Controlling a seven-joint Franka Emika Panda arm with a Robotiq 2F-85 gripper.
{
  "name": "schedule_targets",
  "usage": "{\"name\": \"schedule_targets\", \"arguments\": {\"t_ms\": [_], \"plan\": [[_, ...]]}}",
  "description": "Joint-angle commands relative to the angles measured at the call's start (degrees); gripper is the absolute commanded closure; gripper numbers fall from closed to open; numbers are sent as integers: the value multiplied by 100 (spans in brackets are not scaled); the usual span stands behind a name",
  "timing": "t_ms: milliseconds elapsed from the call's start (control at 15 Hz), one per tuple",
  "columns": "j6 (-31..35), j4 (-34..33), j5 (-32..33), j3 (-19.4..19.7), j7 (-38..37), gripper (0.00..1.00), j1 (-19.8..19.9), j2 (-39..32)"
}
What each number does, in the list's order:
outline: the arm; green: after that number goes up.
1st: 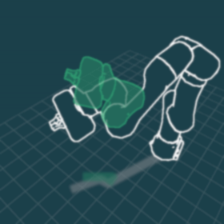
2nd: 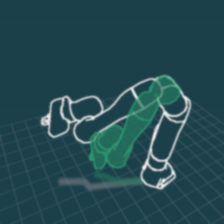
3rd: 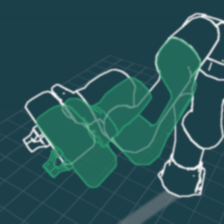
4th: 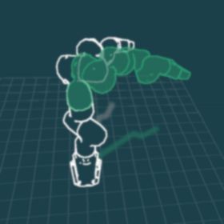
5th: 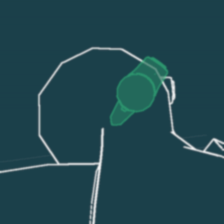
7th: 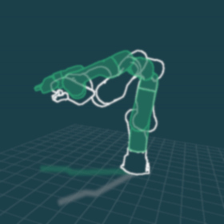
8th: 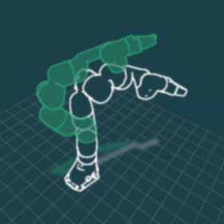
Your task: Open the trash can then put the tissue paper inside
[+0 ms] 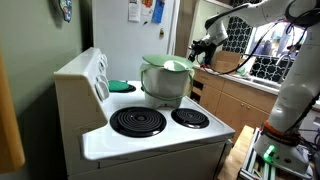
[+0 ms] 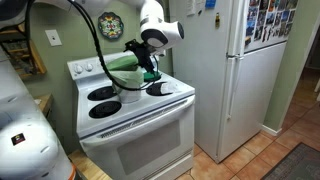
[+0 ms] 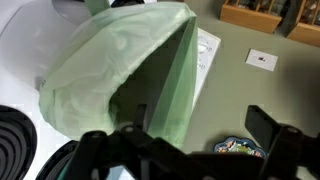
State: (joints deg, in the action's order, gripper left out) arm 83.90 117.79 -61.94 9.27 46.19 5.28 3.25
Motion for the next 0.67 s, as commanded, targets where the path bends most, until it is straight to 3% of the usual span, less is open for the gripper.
{"name": "schedule_targets", "arguments": {"t_ms": [0, 600], "plan": [[-264, -151, -243, -2, 137, 0, 119, -74], [-810, -708, -289, -77, 441, 0, 87, -144]]}}
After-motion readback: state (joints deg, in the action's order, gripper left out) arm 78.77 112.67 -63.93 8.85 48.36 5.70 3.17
